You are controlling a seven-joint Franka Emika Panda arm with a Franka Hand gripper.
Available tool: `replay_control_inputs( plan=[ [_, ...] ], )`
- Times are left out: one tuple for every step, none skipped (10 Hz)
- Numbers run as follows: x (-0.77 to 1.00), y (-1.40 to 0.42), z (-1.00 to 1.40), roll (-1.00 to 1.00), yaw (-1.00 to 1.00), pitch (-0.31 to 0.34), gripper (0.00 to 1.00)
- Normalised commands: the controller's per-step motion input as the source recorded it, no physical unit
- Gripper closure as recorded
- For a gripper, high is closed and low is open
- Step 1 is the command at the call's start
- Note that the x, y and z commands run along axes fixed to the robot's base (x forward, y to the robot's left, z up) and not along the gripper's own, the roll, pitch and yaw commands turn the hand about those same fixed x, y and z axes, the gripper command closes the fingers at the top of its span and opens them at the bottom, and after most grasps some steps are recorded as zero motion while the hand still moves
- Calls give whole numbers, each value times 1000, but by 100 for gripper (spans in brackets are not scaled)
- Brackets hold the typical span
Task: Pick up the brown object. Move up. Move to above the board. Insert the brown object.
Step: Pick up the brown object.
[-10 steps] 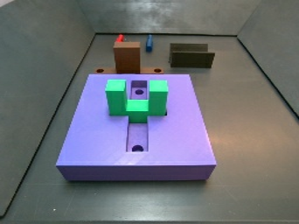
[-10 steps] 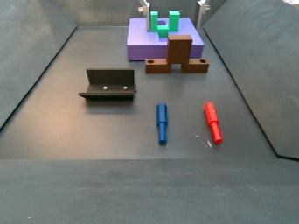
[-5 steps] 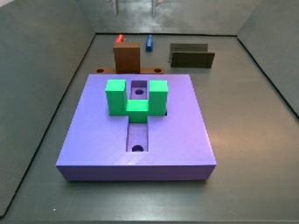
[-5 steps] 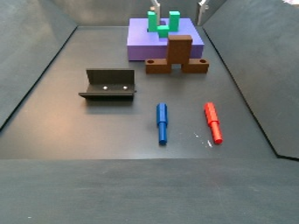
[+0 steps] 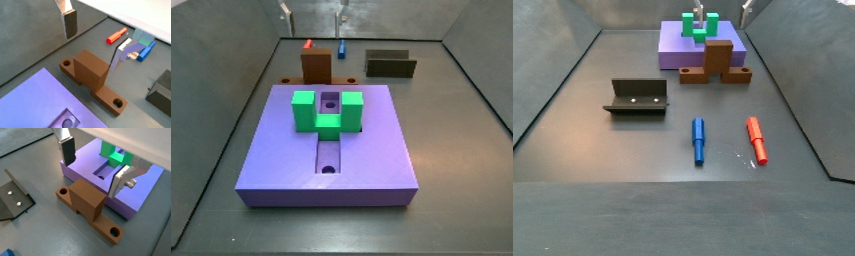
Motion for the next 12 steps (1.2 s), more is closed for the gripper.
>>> replay_control_inputs(
  plan=[
    [0,149,-297,-67,0,-46,0],
    [0,171,-303,-43,0,-14,0],
    [0,211,-300,-43,0,-16,0],
    [-166,74,-234,-63,0,-51,0],
    [-163,-3,-177,-56,20,-43,0],
    [140,-289,-134,0,0,0,0],
    [266,-160,-200,-19,0,0,0],
    [217,-11,-143,-71,0,0,0],
    [254,17,-189,-51,0,13,0],
    [111,97,-194,-43,0,0,0],
    [117,0,-217,-6,0,0,0],
    [77,0,-317,0,0,0,0]
  ],
)
